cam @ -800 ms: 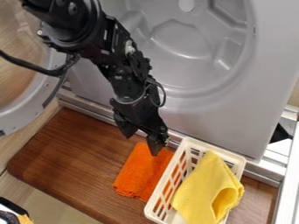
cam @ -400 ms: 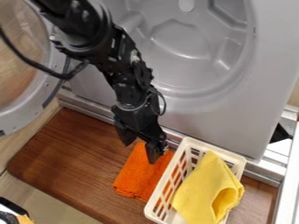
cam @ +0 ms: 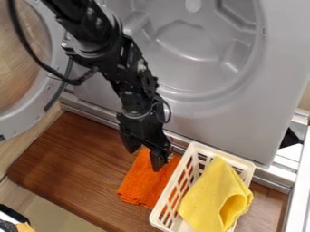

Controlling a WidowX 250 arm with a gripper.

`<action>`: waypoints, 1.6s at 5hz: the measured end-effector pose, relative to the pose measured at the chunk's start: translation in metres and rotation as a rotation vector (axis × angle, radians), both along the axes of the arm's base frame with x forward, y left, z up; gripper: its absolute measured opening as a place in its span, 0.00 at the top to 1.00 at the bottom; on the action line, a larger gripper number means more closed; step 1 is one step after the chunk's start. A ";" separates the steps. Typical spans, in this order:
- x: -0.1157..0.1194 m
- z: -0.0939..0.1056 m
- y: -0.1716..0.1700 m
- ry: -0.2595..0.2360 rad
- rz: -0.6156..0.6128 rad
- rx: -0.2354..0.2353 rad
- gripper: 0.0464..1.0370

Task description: Move the orange cloth to the left side of the wooden board

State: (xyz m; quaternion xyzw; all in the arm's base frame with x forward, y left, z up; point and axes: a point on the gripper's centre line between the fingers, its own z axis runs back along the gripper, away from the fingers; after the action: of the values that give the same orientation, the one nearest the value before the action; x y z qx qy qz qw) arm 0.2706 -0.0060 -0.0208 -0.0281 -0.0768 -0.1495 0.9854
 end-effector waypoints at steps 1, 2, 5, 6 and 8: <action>0.006 -0.025 -0.002 0.021 -0.031 -0.016 0.04; 0.012 -0.037 -0.005 0.018 -0.047 -0.022 0.04; 0.022 -0.056 -0.008 -0.042 -0.092 -0.064 0.04; 0.016 -0.058 -0.006 -0.015 -0.064 -0.040 0.04; 0.007 -0.058 0.007 0.016 -0.050 -0.013 0.04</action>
State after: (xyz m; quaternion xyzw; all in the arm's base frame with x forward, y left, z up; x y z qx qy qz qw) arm 0.2774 0.0011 -0.0787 -0.0376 -0.0689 -0.1733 0.9817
